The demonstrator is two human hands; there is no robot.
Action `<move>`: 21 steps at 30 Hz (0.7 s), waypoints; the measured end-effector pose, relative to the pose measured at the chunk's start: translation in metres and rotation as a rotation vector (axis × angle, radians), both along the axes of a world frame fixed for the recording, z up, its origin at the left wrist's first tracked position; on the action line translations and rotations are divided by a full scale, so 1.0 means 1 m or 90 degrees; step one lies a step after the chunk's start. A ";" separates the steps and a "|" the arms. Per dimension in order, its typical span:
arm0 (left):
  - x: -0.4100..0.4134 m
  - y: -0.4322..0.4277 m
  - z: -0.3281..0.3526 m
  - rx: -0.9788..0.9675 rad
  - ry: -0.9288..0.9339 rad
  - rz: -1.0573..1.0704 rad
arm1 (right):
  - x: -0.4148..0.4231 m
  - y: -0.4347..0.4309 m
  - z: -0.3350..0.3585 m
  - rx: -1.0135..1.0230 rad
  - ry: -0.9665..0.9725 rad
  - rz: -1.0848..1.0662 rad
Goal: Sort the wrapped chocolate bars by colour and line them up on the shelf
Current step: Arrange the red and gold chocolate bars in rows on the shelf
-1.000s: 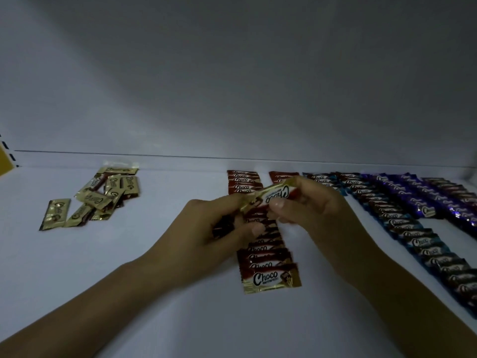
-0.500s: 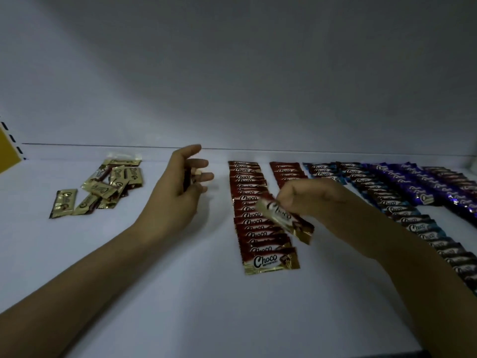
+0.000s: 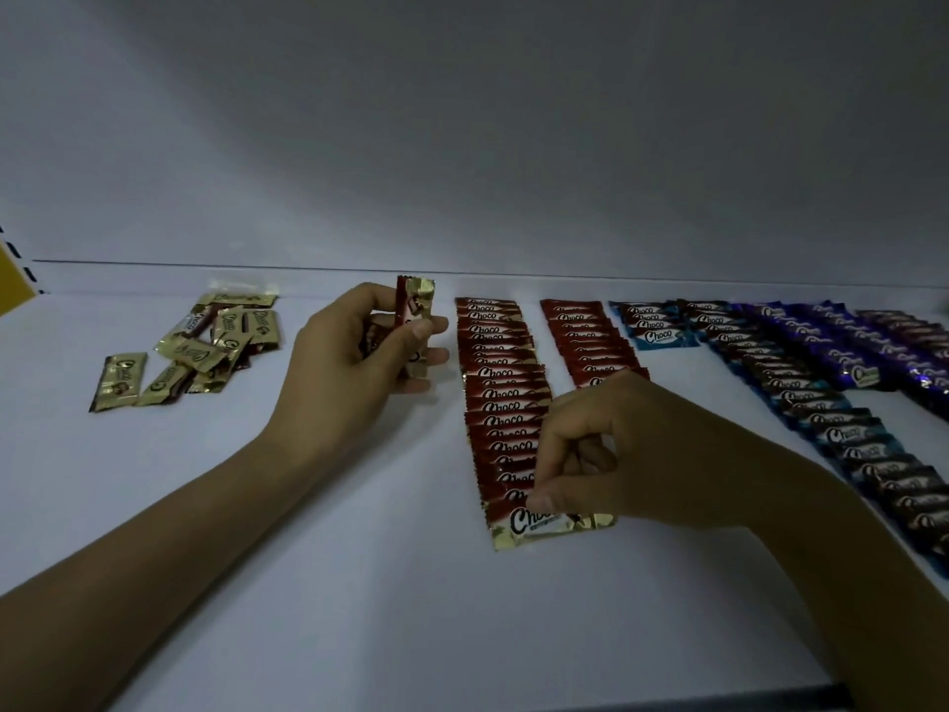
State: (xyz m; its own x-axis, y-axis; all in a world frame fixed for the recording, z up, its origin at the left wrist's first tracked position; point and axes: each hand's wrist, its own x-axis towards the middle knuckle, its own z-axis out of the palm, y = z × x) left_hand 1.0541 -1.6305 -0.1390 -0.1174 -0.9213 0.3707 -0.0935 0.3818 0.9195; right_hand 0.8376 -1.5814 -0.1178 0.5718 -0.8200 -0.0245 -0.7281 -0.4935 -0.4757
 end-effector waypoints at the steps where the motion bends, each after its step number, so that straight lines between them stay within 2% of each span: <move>1: 0.000 0.001 0.000 -0.010 -0.011 -0.003 | 0.000 -0.001 -0.001 -0.005 -0.004 0.001; 5: -0.001 0.003 -0.001 -0.061 -0.068 0.005 | 0.000 0.001 -0.003 -0.023 -0.040 0.002; 9: -0.002 0.003 -0.001 -0.079 -0.075 0.009 | -0.001 0.003 -0.004 0.040 -0.126 -0.013; 14: -0.002 0.003 -0.002 -0.078 -0.081 0.015 | 0.001 0.007 -0.006 0.053 -0.142 -0.019; 17: -0.001 0.005 -0.001 -0.083 -0.107 0.014 | 0.005 0.012 -0.009 0.070 -0.126 -0.032; 20: -0.003 0.008 0.001 -0.074 -0.108 -0.002 | 0.005 0.005 -0.008 0.048 -0.014 -0.023; 21: -0.003 0.010 0.002 -0.072 -0.107 -0.013 | 0.005 0.003 -0.005 0.040 -0.027 -0.027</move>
